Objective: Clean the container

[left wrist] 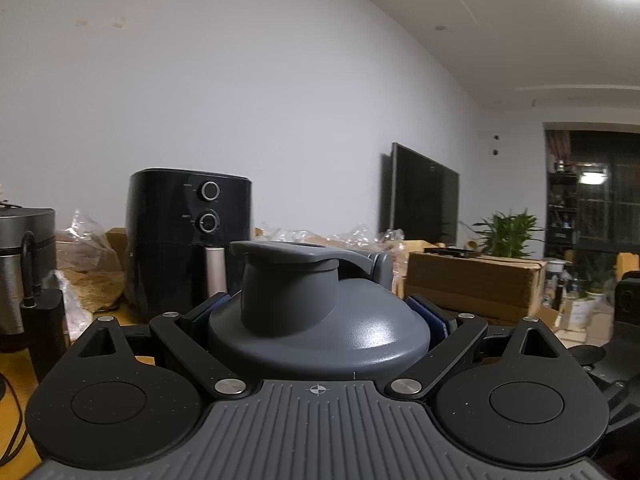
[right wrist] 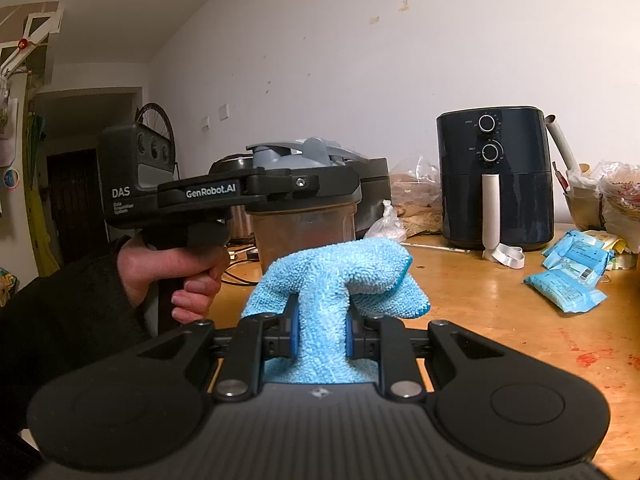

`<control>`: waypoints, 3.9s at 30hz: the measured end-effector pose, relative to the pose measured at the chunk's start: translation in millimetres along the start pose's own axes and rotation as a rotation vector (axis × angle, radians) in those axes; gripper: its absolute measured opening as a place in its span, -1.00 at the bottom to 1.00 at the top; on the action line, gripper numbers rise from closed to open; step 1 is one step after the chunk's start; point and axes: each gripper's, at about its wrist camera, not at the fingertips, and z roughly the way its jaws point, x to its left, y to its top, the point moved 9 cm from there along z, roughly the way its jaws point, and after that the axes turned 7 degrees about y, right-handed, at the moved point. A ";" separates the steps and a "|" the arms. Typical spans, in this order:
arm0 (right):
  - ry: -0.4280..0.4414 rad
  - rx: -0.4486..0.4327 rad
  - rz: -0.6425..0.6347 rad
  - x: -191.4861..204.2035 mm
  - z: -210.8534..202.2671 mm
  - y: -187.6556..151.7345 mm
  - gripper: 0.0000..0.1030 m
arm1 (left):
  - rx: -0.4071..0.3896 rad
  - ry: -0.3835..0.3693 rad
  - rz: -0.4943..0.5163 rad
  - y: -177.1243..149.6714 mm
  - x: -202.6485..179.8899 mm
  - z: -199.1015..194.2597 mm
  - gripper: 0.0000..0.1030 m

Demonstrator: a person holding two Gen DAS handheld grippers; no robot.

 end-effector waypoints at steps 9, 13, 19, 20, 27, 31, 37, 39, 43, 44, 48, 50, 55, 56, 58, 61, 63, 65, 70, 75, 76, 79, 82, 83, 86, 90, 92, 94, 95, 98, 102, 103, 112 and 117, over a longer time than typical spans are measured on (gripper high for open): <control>0.011 -0.002 0.006 1.6 2.9 -1.6 -0.66 | 0.014 -0.113 0.009 -0.8 2.6 4.7 0.85; 0.016 -0.007 0.006 2.6 4.3 -1.2 -0.66 | 0.023 -0.148 0.009 -2.0 4.4 5.5 0.85; 0.030 -0.011 -0.001 4.4 10.0 1.6 -0.66 | 0.029 -0.162 -0.003 -3.6 5.9 5.9 0.86; 0.032 -0.009 -0.003 4.6 11.8 2.0 -0.66 | 0.029 -0.163 -0.003 -3.4 6.1 6.1 0.86; 0.040 0.015 -0.020 3.8 27.8 2.2 -0.66 | 0.030 -0.163 -0.004 -2.2 6.4 7.4 0.86; 0.036 0.022 -0.012 1.4 32.1 1.3 -0.63 | 0.030 -0.163 -0.004 -1.8 6.0 7.8 0.86; 0.034 0.028 -0.015 2.1 32.3 4.6 -0.69 | 0.028 -0.166 -0.004 -1.7 5.9 7.9 0.86; 0.035 0.020 -0.018 2.4 31.1 7.7 -0.69 | 0.028 -0.166 -0.004 -1.6 5.9 8.0 0.86; 0.035 -0.010 -0.022 4.2 27.6 17.2 -0.69 | 0.030 -0.165 0.002 -3.2 5.8 8.4 0.86; 0.035 -0.016 -0.023 4.8 27.1 19.2 -0.69 | 0.032 -0.163 0.010 -3.5 5.3 8.5 0.85; 0.035 -0.043 -0.029 6.5 24.2 26.1 -0.69 | 0.053 -0.157 0.024 -8.5 4.1 10.5 0.85; 0.035 -0.054 -0.032 6.9 23.4 28.3 -0.69 | 0.052 -0.165 0.003 -9.4 5.8 10.9 0.85; 0.036 -0.072 -0.026 6.0 23.2 31.4 -0.69 | 0.055 -0.163 -0.008 -8.7 7.2 12.3 0.85; 0.037 -0.072 -0.025 5.7 23.2 31.5 -0.69 | 0.056 -0.163 -0.008 -8.6 7.2 12.4 0.85; 0.037 -0.069 -0.025 5.9 22.8 31.4 -0.69 | 0.056 -0.162 -0.005 -8.6 6.4 11.4 0.85; 0.039 -0.066 -0.025 6.3 22.3 30.9 -0.70 | 0.055 -0.163 0.000 -8.6 6.0 10.8 0.86; 0.040 -0.064 -0.024 6.6 22.1 30.6 -0.70 | 0.052 -0.164 0.000 -8.7 6.3 10.3 0.86; 0.038 -0.063 -0.024 6.8 22.2 30.0 -0.70 | 0.044 -0.162 -0.009 -8.9 7.7 10.6 0.86; 0.039 -0.063 -0.022 6.1 22.0 29.2 -0.70 | 0.019 -0.129 0.003 -6.4 6.3 9.7 0.87; 0.041 -0.063 -0.021 6.0 22.4 28.4 -0.70 | 0.011 -0.101 0.019 -1.6 2.9 7.9 0.87; 0.041 -0.063 -0.021 5.9 22.5 28.3 -0.70 | 0.010 -0.096 0.023 -1.1 2.6 7.5 0.87; 0.042 -0.064 -0.020 5.8 22.8 27.9 -0.70 | 0.008 -0.090 0.026 0.6 1.9 5.1 0.87; 0.042 -0.063 -0.020 5.7 23.0 27.5 -0.70 | -0.006 -0.089 0.020 4.5 2.1 2.1 0.87; 0.042 -0.064 -0.020 5.7 22.9 27.3 -0.70 | -0.007 -0.088 0.020 5.3 2.1 1.7 0.87; 0.042 -0.064 -0.020 5.6 22.9 27.0 -0.70 | -0.004 -0.090 0.021 5.4 1.7 1.9 0.87; 0.040 -0.063 -0.022 6.2 23.5 27.3 -0.70 | 0.000 -0.080 0.024 4.4 0.9 2.8 0.84; 0.039 -0.062 -0.024 6.5 23.7 27.9 -0.70 | 0.007 -0.076 0.027 4.3 0.3 2.9 0.84; 0.037 -0.064 -0.025 6.6 23.6 28.9 -0.69 | 0.017 -0.074 0.031 4.7 -0.2 4.0 0.84; 0.036 -0.068 -0.026 6.8 23.2 29.6 -0.69 | 0.021 -0.074 0.032 4.9 -0.3 4.4 0.84; 0.034 -0.085 -0.030 7.7 22.1 32.8 -0.69 | 0.020 -0.074 0.028 4.9 1.7 5.1 0.84; 0.027 -0.087 -0.043 9.6 22.5 35.6 -0.69 | 0.021 -0.072 0.018 4.7 4.3 6.1 0.84; 0.028 -0.084 -0.044 9.6 22.7 35.7 -0.69 | 0.021 -0.073 0.019 4.5 4.3 6.1 0.84; 0.021 -0.052 -0.044 8.3 24.6 30.9 -0.54 | 0.022 -0.079 0.032 3.6 2.8 5.7 0.84; 0.015 -0.029 -0.053 8.2 27.0 26.8 -0.59 | 0.024 -0.080 0.034 3.3 2.3 5.7 0.84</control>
